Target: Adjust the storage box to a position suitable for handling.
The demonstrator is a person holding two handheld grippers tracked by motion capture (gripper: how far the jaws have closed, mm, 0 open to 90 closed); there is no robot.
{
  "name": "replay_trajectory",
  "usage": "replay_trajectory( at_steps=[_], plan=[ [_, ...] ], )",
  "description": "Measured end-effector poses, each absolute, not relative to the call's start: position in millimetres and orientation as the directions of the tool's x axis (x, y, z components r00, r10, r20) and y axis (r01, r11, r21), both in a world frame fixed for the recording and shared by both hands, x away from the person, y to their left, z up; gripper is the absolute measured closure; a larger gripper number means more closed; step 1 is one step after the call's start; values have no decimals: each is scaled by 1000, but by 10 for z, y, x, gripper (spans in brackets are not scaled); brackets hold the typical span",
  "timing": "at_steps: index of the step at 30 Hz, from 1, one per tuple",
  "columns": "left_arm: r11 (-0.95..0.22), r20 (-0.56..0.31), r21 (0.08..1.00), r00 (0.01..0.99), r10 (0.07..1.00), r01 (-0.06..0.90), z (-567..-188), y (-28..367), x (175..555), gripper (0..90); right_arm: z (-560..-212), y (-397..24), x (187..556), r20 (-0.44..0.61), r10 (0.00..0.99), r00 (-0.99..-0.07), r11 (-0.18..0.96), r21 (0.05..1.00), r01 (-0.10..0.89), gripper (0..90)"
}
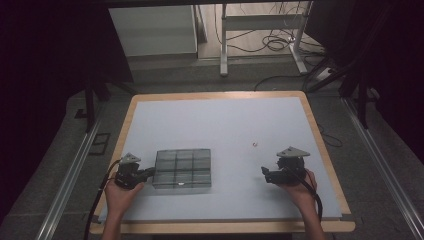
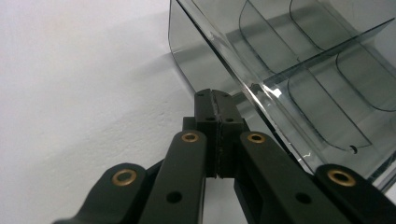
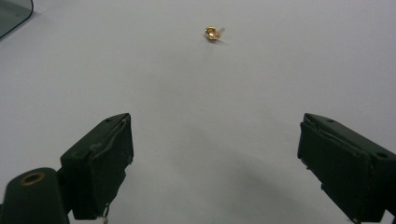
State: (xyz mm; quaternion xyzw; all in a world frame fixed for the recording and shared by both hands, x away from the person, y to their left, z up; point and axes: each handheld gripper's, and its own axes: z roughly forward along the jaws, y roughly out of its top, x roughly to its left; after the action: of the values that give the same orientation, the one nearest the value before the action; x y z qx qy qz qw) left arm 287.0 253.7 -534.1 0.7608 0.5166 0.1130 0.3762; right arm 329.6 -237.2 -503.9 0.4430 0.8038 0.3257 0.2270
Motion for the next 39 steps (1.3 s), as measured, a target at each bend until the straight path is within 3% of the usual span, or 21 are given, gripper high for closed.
replay_trajectory(
  at_steps=[39],
  plan=[
    [-285, -181, 691, 540, 822, 664, -5343, 1958, 2940, 897, -5071, -2344, 3303, -79, 857, -509, 405, 714, 571, 98]
  ],
)
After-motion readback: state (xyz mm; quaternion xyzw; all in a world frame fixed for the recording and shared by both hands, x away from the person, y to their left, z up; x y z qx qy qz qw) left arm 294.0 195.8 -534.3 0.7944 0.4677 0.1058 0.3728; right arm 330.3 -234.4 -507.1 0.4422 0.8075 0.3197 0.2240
